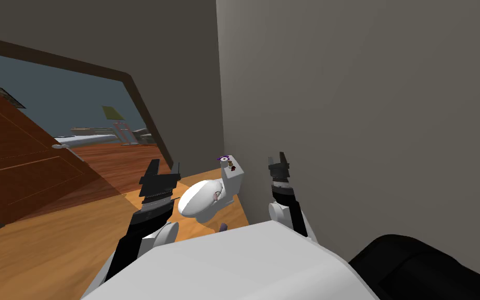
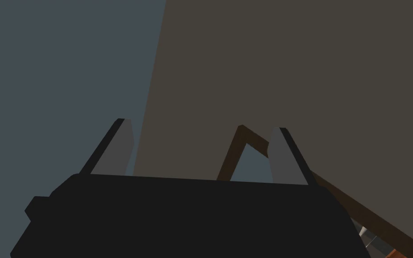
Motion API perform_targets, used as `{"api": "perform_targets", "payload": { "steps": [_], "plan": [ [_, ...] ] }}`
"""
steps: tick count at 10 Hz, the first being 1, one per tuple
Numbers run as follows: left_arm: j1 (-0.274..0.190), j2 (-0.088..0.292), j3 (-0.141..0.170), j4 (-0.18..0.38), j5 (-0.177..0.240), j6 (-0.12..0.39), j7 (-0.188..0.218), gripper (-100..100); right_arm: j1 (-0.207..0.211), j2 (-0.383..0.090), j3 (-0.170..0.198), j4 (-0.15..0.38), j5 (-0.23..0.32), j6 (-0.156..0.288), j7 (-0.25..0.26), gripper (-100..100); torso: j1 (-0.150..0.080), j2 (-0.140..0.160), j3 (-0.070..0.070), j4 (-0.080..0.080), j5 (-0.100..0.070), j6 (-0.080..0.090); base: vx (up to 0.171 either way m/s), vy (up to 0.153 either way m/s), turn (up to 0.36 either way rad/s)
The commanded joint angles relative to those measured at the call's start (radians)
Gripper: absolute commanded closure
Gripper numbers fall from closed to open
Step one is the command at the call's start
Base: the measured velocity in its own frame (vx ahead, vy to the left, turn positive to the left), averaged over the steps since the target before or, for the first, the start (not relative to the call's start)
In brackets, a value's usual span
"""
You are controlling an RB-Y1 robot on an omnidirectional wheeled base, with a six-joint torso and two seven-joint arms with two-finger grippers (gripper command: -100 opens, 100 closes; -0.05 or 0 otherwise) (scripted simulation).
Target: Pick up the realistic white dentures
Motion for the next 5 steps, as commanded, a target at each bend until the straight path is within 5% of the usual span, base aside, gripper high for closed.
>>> {"api": "perform_targets", "payload": {
  "steps": [1, 5],
  "plan": [
    [0.000, 0.000, 0.000, 0.000, 0.000, 0.000, 0.000, 0, 0.002, -0.040, 0.003, -0.001, 0.007, 0.011, 0.004, -100, 0.000, 0.000, 0.000, 0.000, 0.000, 0.000, -0.019, 0.020, 0.035],
    [0.000, 0.000, 0.000, 0.000, 0.000, 0.000, 0.000, 0, 0.017, -0.164, 0.025, -0.006, 0.044, 0.075, 0.024, -100, 0.005, 0.003, 0.002, 0.001, 0.001, 0.000, -0.046, 0.067, 0.080]
  ]
}}
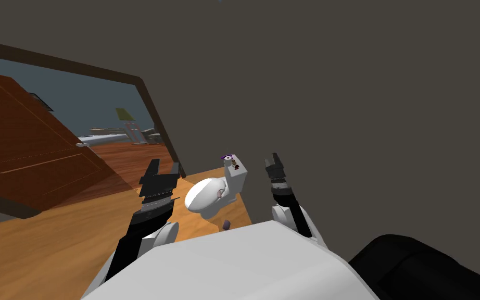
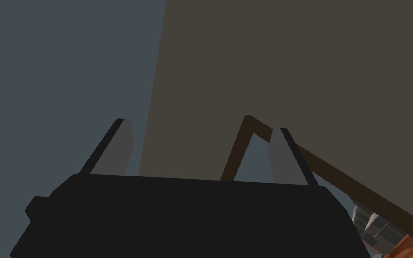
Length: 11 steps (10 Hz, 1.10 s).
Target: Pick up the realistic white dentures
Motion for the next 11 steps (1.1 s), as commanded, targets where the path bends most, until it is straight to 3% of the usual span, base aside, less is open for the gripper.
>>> {"api": "perform_targets", "payload": {
  "steps": [1, 3, 4, 7, 8, 10, 11],
  "plan": [
    [0.000, 0.000, 0.000, 0.000, 0.000, 0.000, 0.000, 0, -0.001, -0.030, 0.001, 0.001, 0.006, 0.017, 0.004, -100, 0.000, 0.000, 0.000, 0.000, 0.000, 0.000, -0.045, 0.067, 0.021],
    [0.000, 0.000, 0.000, 0.000, 0.000, 0.000, 0.000, 0, 0.012, -0.096, 0.020, -0.003, 0.033, 0.065, 0.020, -100, -0.002, -0.001, 0.000, 0.000, 0.000, 0.000, -0.045, 0.073, 0.110],
    [0.000, 0.000, 0.000, 0.000, 0.000, 0.000, 0.000, 0, 0.012, -0.104, 0.020, -0.003, 0.033, 0.065, 0.020, -100, -0.001, 0.000, 0.000, 0.000, 0.000, 0.000, -0.042, 0.068, 0.034],
    [0.000, 0.000, 0.000, 0.000, 0.000, 0.000, 0.000, 0, 0.038, -0.208, 0.055, -0.012, 0.082, 0.154, 0.051, -100, 0.001, 0.001, 0.000, 0.000, 0.000, 0.000, -0.063, 0.111, 0.136],
    [0.000, 0.000, 0.000, 0.000, 0.000, 0.000, 0.000, 0, 0.038, -0.223, 0.055, -0.012, 0.082, 0.154, 0.051, -100, 0.003, 0.002, 0.001, 0.000, 0.001, 0.000, -0.058, 0.093, 0.036],
    [0.000, 0.000, 0.000, 0.000, 0.000, 0.000, 0.000, 0, 0.058, -0.290, 0.080, -0.018, 0.119, 0.220, 0.074, -100, -0.001, 0.001, 0.000, 0.000, 0.000, 0.000, -0.059, 0.094, 0.156],
    [0.000, 0.000, 0.000, 0.000, 0.000, 0.000, 0.000, 0, 0.058, -0.310, 0.080, -0.018, 0.119, 0.223, 0.074, -100, 0.001, 0.001, 0.001, 0.000, 0.000, 0.000, -0.052, 0.084, 0.045]
  ]
}}
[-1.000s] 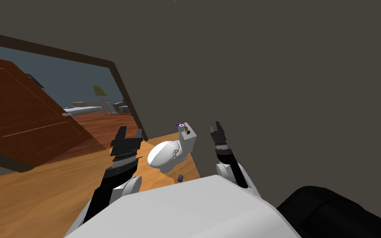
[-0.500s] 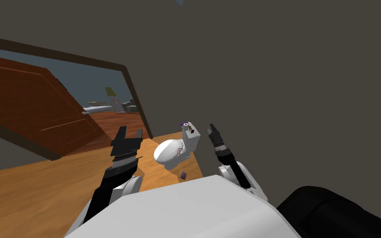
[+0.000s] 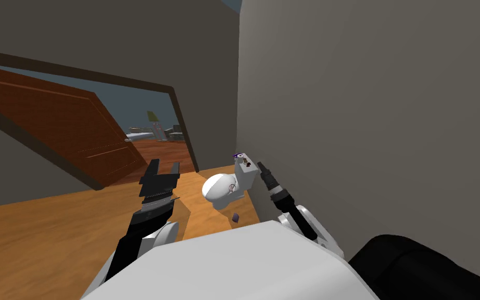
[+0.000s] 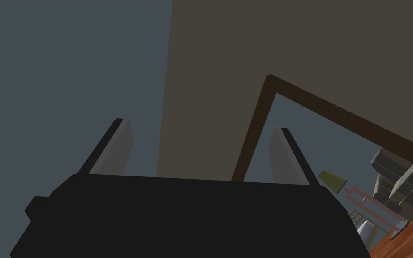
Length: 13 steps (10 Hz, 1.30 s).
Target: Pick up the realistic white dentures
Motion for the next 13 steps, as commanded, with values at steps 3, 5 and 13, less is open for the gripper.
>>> {"api": "perform_targets", "payload": {
  "steps": [3, 5, 13],
  "plan": [
    [0.000, 0.000, 0.000, 0.000, 0.000, 0.000, 0.000, 0, 0.016, -0.103, 0.025, -0.004, 0.040, 0.091, 0.025, -100, -0.002, -0.001, 0.000, 0.000, 0.000, 0.000, -0.043, 0.074, 0.110],
    [0.000, 0.000, 0.000, 0.000, 0.000, 0.000, 0.000, 0, 0.027, -0.150, 0.038, -0.005, 0.060, 0.132, 0.039, -100, -0.001, -0.001, -0.001, 0.000, 0.000, 0.000, -0.038, 0.069, 0.094],
    [0.000, 0.000, 0.000, 0.000, 0.000, 0.000, 0.000, 0, 0.073, -0.363, 0.088, 0.000, 0.140, 0.303, 0.095, -100, -0.004, -0.002, -0.001, 0.000, -0.001, 0.000, -0.027, 0.051, 0.117]
  ]
}}
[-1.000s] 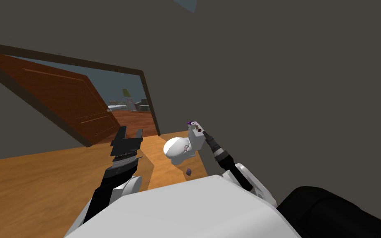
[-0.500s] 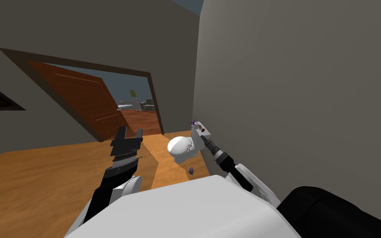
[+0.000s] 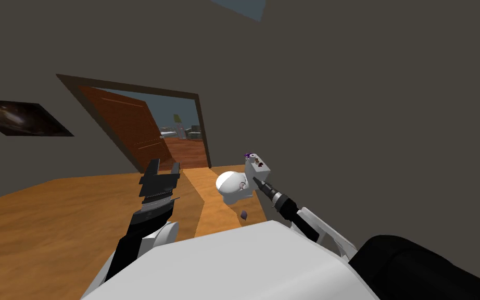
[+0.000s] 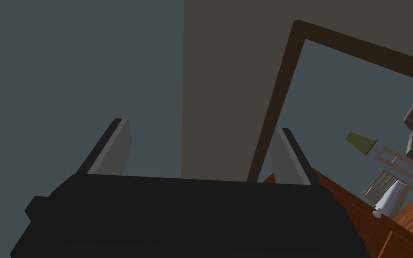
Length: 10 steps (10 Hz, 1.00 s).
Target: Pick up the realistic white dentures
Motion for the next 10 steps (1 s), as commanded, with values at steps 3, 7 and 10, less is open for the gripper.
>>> {"api": "perform_targets", "payload": {
  "steps": [3, 7, 10],
  "plan": [
    [0.000, 0.000, 0.000, 0.000, 0.000, 0.000, 0.000, 0, 0.021, -0.097, 0.025, 0.000, 0.034, 0.072, 0.027, -100, 0.000, -0.001, 0.000, 0.000, 0.000, 0.000, -0.004, 0.032, 0.124],
    [0.000, 0.000, 0.000, 0.000, 0.000, 0.000, 0.000, 0, 0.047, -0.210, 0.049, 0.011, 0.071, 0.161, 0.056, -100, -0.002, -0.002, -0.001, 0.000, 0.000, 0.000, 0.015, 0.015, 0.146],
    [0.000, 0.000, 0.000, 0.000, 0.000, 0.000, 0.000, 0, 0.061, -0.287, 0.061, 0.018, 0.088, 0.205, 0.070, -100, -0.003, -0.002, -0.001, 0.000, -0.001, 0.000, 0.018, -0.002, 0.097]
  ]
}}
